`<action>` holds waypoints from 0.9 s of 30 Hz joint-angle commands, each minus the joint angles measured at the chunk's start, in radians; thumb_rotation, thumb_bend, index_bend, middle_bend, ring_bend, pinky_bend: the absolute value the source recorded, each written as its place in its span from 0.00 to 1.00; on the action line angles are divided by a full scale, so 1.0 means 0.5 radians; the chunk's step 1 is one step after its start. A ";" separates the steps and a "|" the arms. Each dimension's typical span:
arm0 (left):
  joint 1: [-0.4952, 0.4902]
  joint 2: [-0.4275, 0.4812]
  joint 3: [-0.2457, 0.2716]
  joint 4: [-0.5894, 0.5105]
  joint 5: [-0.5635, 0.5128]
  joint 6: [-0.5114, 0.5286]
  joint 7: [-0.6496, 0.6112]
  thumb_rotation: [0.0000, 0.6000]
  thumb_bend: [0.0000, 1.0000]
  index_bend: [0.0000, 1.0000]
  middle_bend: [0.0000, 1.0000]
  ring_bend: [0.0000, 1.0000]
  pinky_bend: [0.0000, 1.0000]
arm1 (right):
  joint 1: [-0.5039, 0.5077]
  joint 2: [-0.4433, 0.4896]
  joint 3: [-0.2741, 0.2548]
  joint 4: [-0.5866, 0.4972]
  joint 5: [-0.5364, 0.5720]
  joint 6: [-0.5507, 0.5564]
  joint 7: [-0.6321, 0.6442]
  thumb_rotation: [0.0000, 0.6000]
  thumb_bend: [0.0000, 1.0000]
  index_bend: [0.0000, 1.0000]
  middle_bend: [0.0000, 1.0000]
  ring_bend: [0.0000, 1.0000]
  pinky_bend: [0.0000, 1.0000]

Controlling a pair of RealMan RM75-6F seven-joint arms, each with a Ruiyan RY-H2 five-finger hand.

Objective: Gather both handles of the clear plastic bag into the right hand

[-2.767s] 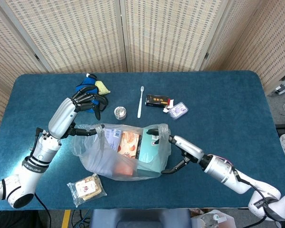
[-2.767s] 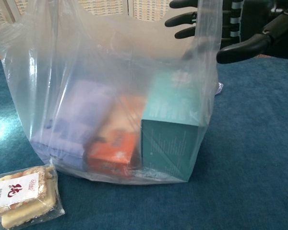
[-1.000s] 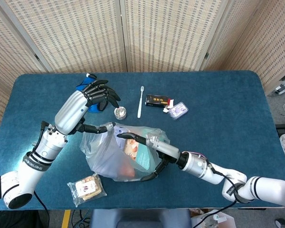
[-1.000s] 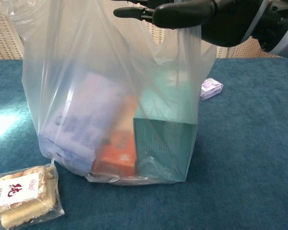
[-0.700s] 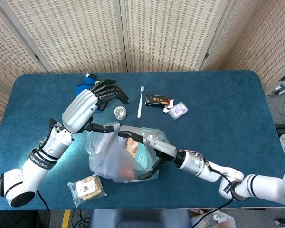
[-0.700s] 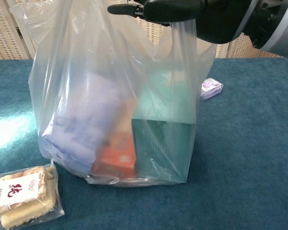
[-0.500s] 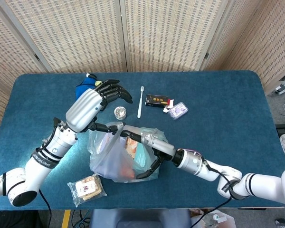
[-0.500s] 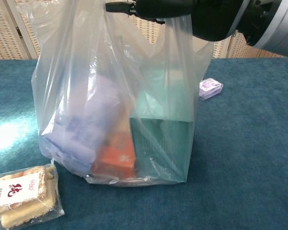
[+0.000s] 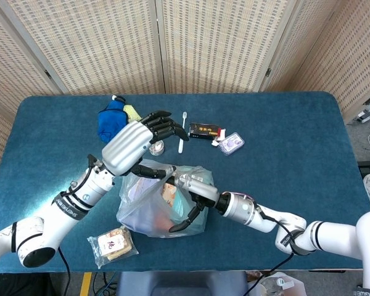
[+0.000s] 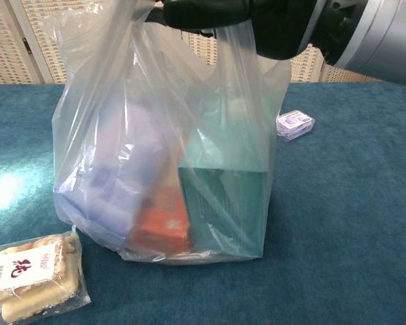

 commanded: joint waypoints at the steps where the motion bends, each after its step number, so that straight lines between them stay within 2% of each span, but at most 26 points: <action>1: -0.033 -0.021 -0.004 -0.003 -0.041 -0.022 0.039 1.00 0.22 0.31 0.30 0.23 0.10 | 0.011 -0.008 0.002 0.003 0.007 -0.008 0.006 1.00 0.00 0.00 0.02 0.00 0.03; 20: -0.195 -0.156 0.010 0.037 -0.253 -0.093 0.246 1.00 0.22 0.29 0.30 0.23 0.10 | 0.069 -0.052 0.009 0.031 0.042 -0.018 0.071 1.00 0.00 0.00 0.09 0.00 0.03; 24: -0.209 -0.165 0.015 0.042 -0.258 -0.115 0.241 1.00 0.21 0.24 0.29 0.22 0.10 | 0.078 -0.053 0.001 0.046 0.044 -0.011 0.156 1.00 0.00 0.00 0.13 0.01 0.03; 27: -0.221 -0.169 0.017 0.052 -0.267 -0.138 0.231 1.00 0.17 0.19 0.27 0.21 0.09 | 0.090 -0.051 0.000 0.068 0.050 -0.015 0.219 1.00 0.00 0.02 0.19 0.07 0.08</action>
